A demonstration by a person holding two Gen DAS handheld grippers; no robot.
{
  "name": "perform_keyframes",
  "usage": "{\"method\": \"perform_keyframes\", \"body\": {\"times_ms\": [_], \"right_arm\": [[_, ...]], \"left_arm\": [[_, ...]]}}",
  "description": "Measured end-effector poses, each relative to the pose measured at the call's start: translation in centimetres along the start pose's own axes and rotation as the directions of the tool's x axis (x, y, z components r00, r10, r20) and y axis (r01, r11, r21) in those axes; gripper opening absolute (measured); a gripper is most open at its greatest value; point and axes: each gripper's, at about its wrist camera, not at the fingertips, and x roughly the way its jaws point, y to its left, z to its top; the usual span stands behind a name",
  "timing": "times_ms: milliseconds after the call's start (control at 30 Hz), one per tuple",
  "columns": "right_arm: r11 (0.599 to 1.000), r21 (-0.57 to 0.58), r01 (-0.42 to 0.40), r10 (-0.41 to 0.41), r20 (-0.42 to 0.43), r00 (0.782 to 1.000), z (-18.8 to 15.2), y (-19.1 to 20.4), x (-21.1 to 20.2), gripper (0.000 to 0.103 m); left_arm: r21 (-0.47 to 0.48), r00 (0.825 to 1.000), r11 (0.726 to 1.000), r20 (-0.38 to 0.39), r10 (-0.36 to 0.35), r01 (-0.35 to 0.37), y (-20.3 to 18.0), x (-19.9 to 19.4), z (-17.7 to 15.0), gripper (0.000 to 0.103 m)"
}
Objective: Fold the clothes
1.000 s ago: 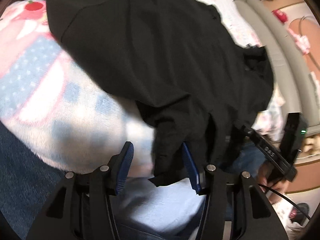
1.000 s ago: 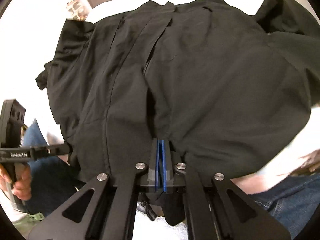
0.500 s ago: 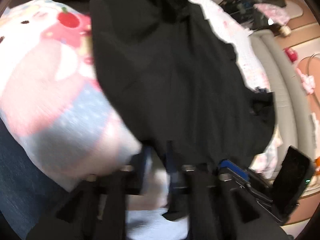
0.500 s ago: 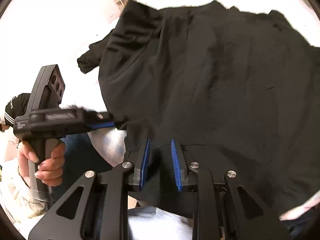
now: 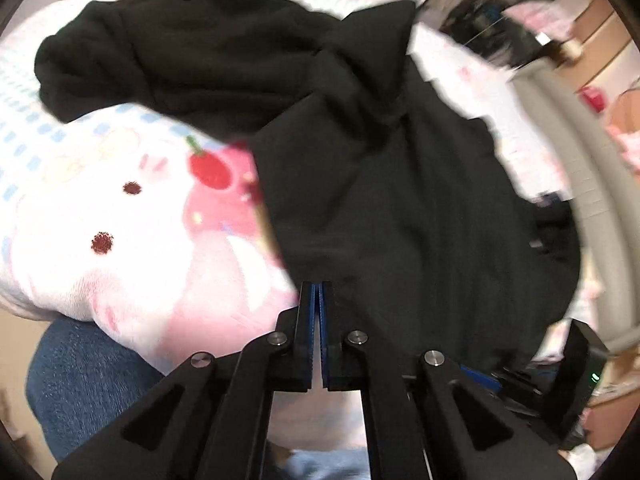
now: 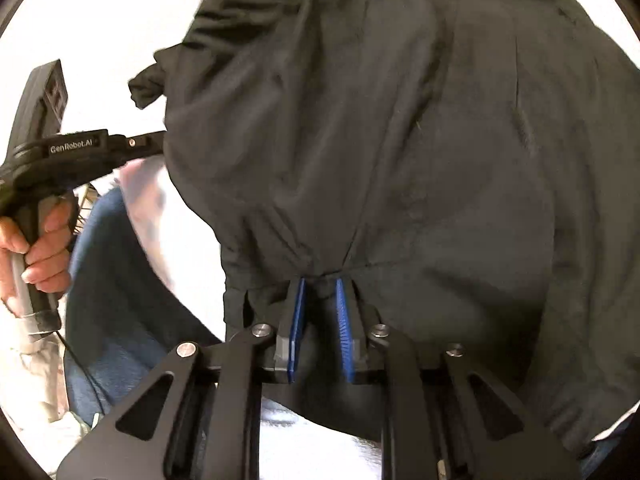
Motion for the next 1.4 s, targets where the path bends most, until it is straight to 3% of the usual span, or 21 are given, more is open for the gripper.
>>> {"method": "perform_keyframes", "body": {"times_ms": [33,100,133,167,267,333,367,433,467,567,667,733,833,867,967,1100,1167,1267,1400], "right_arm": [[1.000,-0.007,-0.003,0.003,0.000,1.000,0.0,0.3,0.1,0.018],[1.000,-0.022,-0.009,0.009,0.000,1.000,0.1,0.8,0.4,0.021],[0.999,-0.030,-0.012,0.012,0.000,1.000,0.1,1.0,0.5,0.023],[0.999,-0.037,-0.015,0.015,0.000,1.000,0.1,1.3,0.6,0.023],[0.998,-0.059,-0.024,0.024,-0.001,1.000,0.2,2.1,1.0,0.024],[0.997,-0.074,-0.030,0.030,-0.001,1.000,0.2,2.6,1.3,0.024],[0.996,-0.082,-0.033,0.033,-0.001,0.999,0.2,2.8,1.4,0.024],[0.995,-0.096,-0.039,0.039,-0.002,0.999,0.3,3.4,1.7,0.026],[0.994,-0.104,-0.042,0.042,-0.002,0.999,0.3,3.6,1.8,0.026],[0.991,-0.110,-0.070,0.071,0.010,0.997,0.2,4.1,1.0,0.030],[0.988,-0.103,-0.115,0.119,0.034,0.992,0.0,4.4,-0.9,0.036],[0.987,-0.083,-0.136,0.141,0.053,0.989,0.0,4.2,-1.9,0.037],[0.996,-0.020,-0.091,0.092,0.065,0.994,0.0,3.0,-1.3,0.037],[0.995,0.001,-0.100,0.100,0.052,0.994,-0.2,2.6,-0.9,0.037],[0.995,0.015,-0.097,0.096,0.038,0.995,-0.5,2.3,-0.6,0.040],[0.999,0.006,-0.048,0.048,0.086,0.995,-0.6,2.2,-2.1,0.038],[1.000,0.017,0.003,-0.006,0.156,0.988,-0.3,1.4,-4.1,0.038],[0.995,0.064,0.079,-0.092,0.236,0.967,0.1,-1.0,-7.2,0.039],[0.974,0.172,0.150,-0.191,0.253,0.948,-0.9,-5.1,-8.8,0.041]], "left_arm": [[0.004,1.000,1.000,-0.006,-0.024,0.024,-0.2,-0.1,-0.3,0.005],[0.007,0.998,0.998,-0.028,-0.055,0.056,-0.5,0.2,-0.9,0.026],[-0.018,0.997,0.998,-0.035,-0.062,0.062,-0.2,0.6,-1.1,0.050],[-0.057,0.997,0.996,-0.039,-0.065,0.063,0.2,1.2,-1.3,0.057],[-0.129,0.997,0.990,-0.030,-0.068,0.063,0.8,2.6,-1.7,0.057],[-0.086,0.999,0.996,-0.031,-0.029,0.026,-0.1,3.9,-1.5,0.053],[-0.048,0.999,0.999,-0.035,0.019,-0.020,-0.5,4.2,-1.4,0.040],[0.037,0.990,0.990,-0.038,0.137,-0.136,-1.1,4.8,-0.9,0.037],[0.053,0.986,0.986,-0.040,0.161,-0.159,-1.2,4.8,-0.8,0.037],[0.061,0.980,0.980,-0.052,0.190,-0.187,-1.6,3.5,-0.4,0.036],[0.165,0.989,0.975,0.041,0.144,-0.149,-6.3,0.9,-2.4,0.043],[0.221,0.991,0.966,0.052,0.123,-0.131,-7.8,1.0,-3.3,0.045],[0.297,0.994,0.949,0.049,0.097,-0.107,-9.5,1.5,-4.3,0.046],[0.308,0.996,0.947,0.007,0.094,-0.092,-9.5,2.6,-4.6,0.046],[0.280,0.982,0.948,-0.065,0.177,-0.152,-8.0,5.2,-5.4,0.046],[0.206,0.979,0.966,-0.102,0.177,-0.153,-5.5,4.6,-5.9,0.045],[0.209,0.974,0.960,-0.089,0.209,-0.187,-5.4,3.8,-5.4,0.045],[0.257,0.983,0.952,-0.032,0.180,-0.166,-8.2,3.2,-5.0,0.046],[0.315,0.991,0.941,-0.006,0.132,-0.124,-11.7,4.5,-5.2,0.053]]}}
